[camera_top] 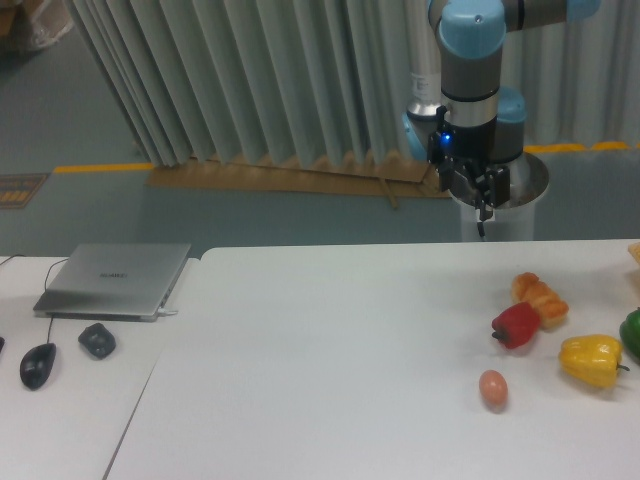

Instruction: Place the yellow pepper in a basket

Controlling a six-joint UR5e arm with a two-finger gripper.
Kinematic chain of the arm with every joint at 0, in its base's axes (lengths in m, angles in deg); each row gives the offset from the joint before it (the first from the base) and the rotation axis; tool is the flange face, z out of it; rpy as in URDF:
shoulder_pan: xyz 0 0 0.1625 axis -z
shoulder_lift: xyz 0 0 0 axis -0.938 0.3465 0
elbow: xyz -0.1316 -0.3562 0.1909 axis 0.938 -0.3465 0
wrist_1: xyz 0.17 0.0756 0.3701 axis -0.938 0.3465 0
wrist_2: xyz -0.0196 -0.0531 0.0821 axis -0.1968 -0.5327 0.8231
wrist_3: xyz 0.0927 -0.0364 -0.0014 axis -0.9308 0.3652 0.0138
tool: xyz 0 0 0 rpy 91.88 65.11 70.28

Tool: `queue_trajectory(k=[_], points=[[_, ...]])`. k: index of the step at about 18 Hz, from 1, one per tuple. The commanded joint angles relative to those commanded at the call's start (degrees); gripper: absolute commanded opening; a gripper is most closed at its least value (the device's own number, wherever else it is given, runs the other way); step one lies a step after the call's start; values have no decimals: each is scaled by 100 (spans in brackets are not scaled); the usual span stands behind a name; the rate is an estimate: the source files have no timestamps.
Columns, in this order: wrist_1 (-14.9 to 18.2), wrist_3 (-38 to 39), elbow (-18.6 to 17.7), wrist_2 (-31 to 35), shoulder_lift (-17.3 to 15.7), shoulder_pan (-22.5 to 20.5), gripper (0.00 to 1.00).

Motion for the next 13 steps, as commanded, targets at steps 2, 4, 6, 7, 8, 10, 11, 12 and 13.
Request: queue_trajectory(k=[2, 4, 6, 7, 8, 10, 11, 12, 13], points=[[23, -73, 0, 247, 28, 131, 100], [49, -301, -9, 353, 45, 185, 100], [50, -408, 0, 362, 63, 176, 100], [41, -416, 9, 353, 72, 150, 100], [-11, -390, 18, 370, 80, 141, 100], [40, -434, 70, 458, 255, 53, 100], [50, -451, 131, 502, 239, 36, 100], [67, -486, 123, 459, 213, -34, 100], [146, -487, 10, 450, 186, -18, 100]])
